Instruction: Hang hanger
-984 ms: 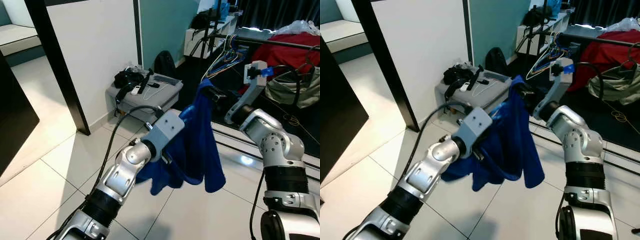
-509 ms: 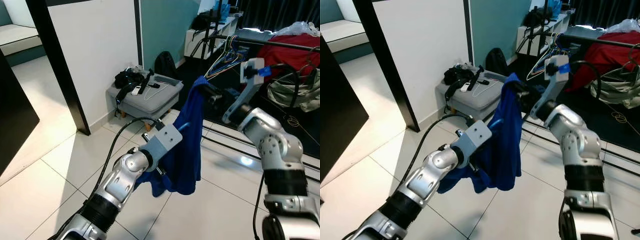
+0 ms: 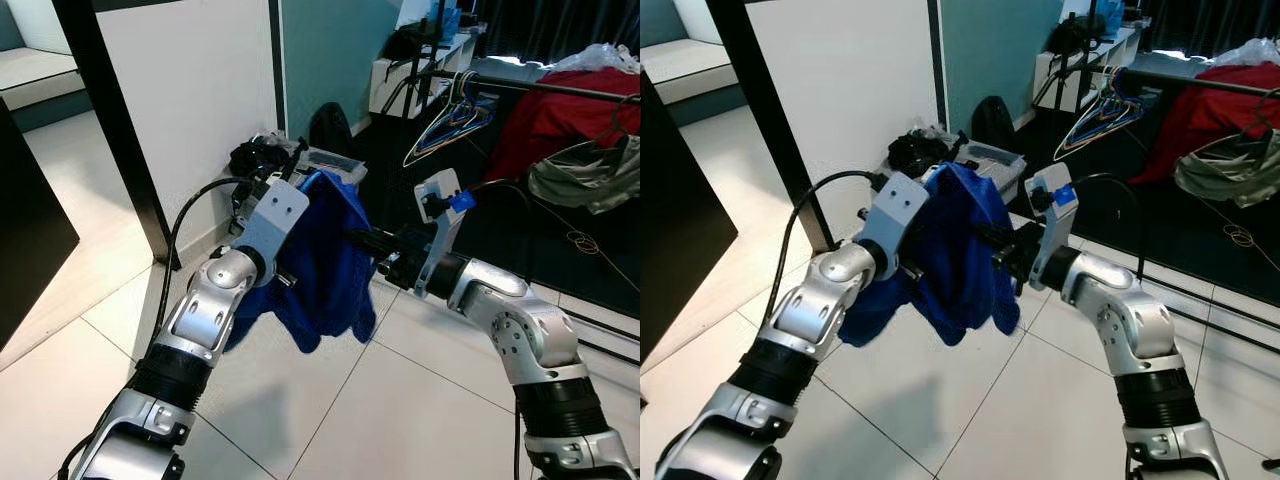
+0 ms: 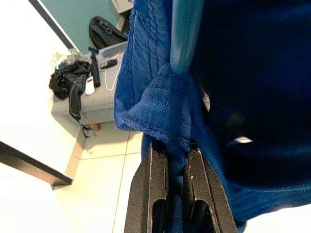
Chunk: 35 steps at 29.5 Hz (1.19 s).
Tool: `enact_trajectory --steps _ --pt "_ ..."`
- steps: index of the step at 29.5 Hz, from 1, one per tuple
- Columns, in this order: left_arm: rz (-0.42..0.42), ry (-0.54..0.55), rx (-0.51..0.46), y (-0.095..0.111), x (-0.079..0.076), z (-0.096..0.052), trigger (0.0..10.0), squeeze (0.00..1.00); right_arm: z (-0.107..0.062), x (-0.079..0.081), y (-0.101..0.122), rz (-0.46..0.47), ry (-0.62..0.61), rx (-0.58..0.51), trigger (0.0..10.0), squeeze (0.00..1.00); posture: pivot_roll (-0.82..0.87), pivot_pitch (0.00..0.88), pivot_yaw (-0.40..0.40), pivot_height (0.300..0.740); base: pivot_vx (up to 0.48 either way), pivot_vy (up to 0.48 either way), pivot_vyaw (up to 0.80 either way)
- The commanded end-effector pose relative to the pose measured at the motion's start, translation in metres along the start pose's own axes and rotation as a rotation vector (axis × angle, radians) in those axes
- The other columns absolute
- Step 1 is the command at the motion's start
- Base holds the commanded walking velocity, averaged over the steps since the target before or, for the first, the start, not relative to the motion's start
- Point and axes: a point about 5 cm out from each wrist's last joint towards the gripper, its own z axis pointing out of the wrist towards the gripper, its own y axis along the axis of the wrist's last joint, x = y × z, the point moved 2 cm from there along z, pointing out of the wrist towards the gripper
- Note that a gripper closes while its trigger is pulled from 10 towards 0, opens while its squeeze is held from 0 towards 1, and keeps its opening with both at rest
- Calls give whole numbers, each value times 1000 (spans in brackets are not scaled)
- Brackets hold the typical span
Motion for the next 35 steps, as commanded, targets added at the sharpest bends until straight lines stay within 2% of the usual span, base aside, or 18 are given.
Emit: enact_trajectory --steps 1,4,7,12,13,14,15,17,22,27,30,33,35 --pt "-8 19 22 -6 6 -2 10000 0 -1 3 -1 -16 15 16 0 0 -31 36 4 740 0 0 0" --pt "-10 32 25 -6 9 -2 10000 0 -2 2 -1 -21 14 19 0 0 -30 36 3 740 0 0 0" --pt "15 34 22 -7 20 -5 10000 0 -17 -27 3 -37 -133 20 0 0 -29 41 3 740 0 0 0" --pt "37 22 18 -7 19 -6 10000 0 -23 -40 7 -41 -214 7 0 0 -28 43 4 740 0 0 0" --pt "55 13 14 -8 17 -7 10000 0 -27 -49 10 -35 -279 -5 0 0 -28 42 3 740 0 0 0" --pt "55 13 14 -8 17 -7 10000 0 -27 -49 10 -35 -279 -5 0 0 -28 42 3 740 0 0 0" --pt "58 11 13 -8 16 -7 10000 0 -30 -56 10 -25 -327 -12 0 0 -28 42 1 740 0 0 0" --pt "48 13 12 -8 14 -7 10000 0 -31 -58 10 -20 -343 -14 0 0 -28 44 -1 740 0 0 0" --pt "19 28 7 -6 12 -5 10000 0 -25 -48 7 -28 -279 -8 0 0 -33 40 -2 740 0 0 0" --pt "-38 41 -12 -1 9 -2 10000 0 -16 -27 0 -47 -150 25 0 0 -33 47 -3 740 0 0 0" --pt "-38 41 -12 -1 9 -2 10000 0 -16 -27 0 -47 -150 25 0 0 -33 47 -3 740 0 0 0" --pt "-144 72 -34 2 8 -1 10000 0 -10 -4 -20 -61 -21 111 0 0 -37 45 -1 740 0 0 0" --pt "-196 105 -51 6 13 -1 10000 0 -9 3 -31 -72 16 165 0 0 -38 46 -2 740 0 0 0"
